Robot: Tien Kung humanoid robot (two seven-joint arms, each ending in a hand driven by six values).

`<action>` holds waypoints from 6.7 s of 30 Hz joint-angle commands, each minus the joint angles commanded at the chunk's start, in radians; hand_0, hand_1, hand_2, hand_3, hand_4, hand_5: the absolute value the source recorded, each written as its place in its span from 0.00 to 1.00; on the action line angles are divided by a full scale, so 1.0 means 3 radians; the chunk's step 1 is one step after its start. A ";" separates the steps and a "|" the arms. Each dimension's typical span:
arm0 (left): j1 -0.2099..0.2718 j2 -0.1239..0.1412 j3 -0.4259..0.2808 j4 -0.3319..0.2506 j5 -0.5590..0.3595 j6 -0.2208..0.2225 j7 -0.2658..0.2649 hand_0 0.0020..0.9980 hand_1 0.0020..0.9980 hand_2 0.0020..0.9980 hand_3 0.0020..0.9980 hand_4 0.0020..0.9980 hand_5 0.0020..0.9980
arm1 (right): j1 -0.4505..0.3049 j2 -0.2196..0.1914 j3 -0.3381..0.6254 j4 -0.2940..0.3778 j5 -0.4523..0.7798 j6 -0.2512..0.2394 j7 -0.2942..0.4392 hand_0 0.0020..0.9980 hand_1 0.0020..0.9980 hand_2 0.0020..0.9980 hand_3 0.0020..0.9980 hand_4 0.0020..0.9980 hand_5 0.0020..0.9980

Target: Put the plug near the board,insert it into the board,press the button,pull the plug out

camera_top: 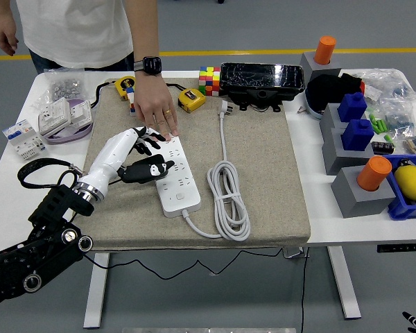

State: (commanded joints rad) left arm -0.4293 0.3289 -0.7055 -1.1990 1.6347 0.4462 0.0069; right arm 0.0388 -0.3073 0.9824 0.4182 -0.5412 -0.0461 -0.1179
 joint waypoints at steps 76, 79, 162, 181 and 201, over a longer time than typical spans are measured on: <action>0.0078 0.0011 -0.0038 0.0626 -0.0071 0.0028 -0.0067 0.61 0.74 0.73 0.78 0.96 0.16 | -0.0004 -0.0005 -0.0009 0.0007 -0.0004 0.0006 -0.0007 0.56 0.64 0.62 0.60 0.97 0.50; 0.0099 0.0015 -0.0088 0.0603 -0.0032 0.0030 -0.0060 0.61 0.74 0.73 0.78 0.96 0.16 | -0.0003 -0.0005 -0.0007 0.0008 -0.0005 0.0007 -0.0005 0.56 0.64 0.62 0.60 0.97 0.50; 0.0501 0.0065 -0.0884 0.0000 -0.1422 0.0005 -0.0637 0.56 0.66 0.64 0.63 0.85 0.36 | 0.0089 -0.0002 -0.0053 -0.0006 -0.0015 -0.0010 -0.0005 0.56 0.64 0.63 0.60 0.97 0.50; 0.0494 0.0068 -0.0888 -0.0013 -0.1389 -0.0017 -0.0612 0.57 0.66 0.64 0.63 0.84 0.36 | 0.0096 -0.0011 -0.0074 -0.0008 -0.0011 -0.0007 -0.0003 0.56 0.64 0.63 0.61 0.97 0.50; 0.0473 0.0084 -0.0868 -0.0022 -0.1379 -0.0025 -0.0597 0.57 0.66 0.65 0.63 0.84 0.37 | 0.0137 -0.0045 -0.0137 -0.0011 -0.0002 -0.0009 -0.0009 0.56 0.64 0.63 0.60 0.97 0.50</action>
State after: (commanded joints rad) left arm -0.2875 0.3541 -0.9659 -1.2055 1.2211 0.4386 -0.1720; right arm 0.0799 -0.3207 0.9411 0.4149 -0.5417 -0.0489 -0.1206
